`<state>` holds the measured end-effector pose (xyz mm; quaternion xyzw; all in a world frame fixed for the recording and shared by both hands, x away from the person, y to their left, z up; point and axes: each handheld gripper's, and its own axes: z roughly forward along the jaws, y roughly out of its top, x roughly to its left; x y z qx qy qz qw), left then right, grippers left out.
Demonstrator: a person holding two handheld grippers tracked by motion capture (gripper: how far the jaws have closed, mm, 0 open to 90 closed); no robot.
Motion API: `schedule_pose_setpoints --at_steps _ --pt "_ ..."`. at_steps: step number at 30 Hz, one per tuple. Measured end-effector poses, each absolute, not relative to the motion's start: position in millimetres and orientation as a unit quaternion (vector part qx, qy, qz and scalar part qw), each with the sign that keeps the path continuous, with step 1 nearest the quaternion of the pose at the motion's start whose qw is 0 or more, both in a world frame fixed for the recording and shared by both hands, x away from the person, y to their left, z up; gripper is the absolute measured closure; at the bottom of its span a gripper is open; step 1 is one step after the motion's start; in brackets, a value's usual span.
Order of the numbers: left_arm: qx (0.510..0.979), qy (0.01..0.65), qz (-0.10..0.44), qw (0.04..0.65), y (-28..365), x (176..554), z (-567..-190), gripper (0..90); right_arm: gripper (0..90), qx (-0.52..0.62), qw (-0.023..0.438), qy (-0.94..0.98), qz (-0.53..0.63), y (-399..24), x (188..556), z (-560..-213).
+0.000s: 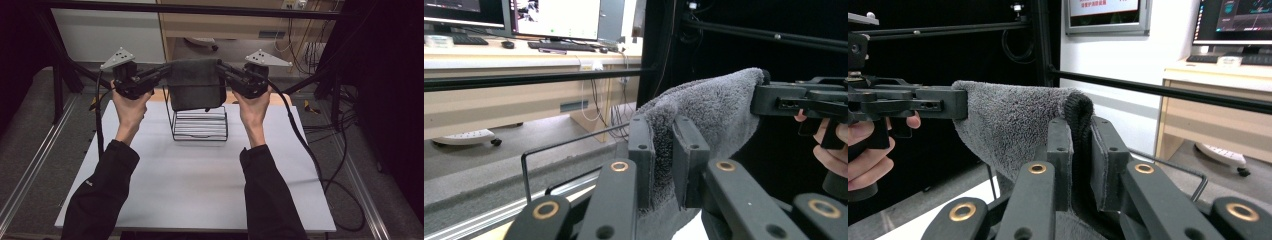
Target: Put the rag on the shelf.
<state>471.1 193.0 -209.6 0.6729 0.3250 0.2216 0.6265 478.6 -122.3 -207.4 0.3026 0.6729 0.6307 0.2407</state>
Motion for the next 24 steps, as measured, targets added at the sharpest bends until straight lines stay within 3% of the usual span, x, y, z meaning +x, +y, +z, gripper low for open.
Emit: schedule_pose_setpoints --at_steps 20,24 --pt "0.71 0.326 0.215 0.586 193.6 454.2 -218.1 76.5 80.8 0.288 0.216 0.707 0.609 -125.5 466.0 -215.9" --pt "0.715 0.333 0.215 0.576 195.6 450.5 -212.8 71.8 80.8 0.283 0.212 0.713 0.606 -127.0 465.2 -218.1"
